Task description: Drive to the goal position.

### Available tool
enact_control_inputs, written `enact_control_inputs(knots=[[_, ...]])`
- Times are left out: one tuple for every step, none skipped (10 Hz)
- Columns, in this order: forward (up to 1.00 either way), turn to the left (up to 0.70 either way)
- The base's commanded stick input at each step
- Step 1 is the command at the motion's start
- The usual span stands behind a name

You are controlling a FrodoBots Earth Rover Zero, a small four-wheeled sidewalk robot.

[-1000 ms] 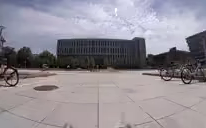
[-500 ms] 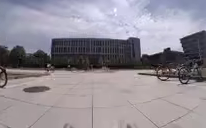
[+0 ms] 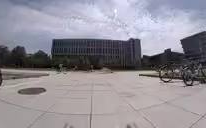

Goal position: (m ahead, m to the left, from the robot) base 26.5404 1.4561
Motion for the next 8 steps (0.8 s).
enact_control_inputs(knots=[[0.45, 0.00], [0.45, 0.00], [0.45, 0.00], [0.45, 0.00], [0.45, 0.00], [0.45, 0.00], [0.45, 0.00], [0.45, 0.00]])
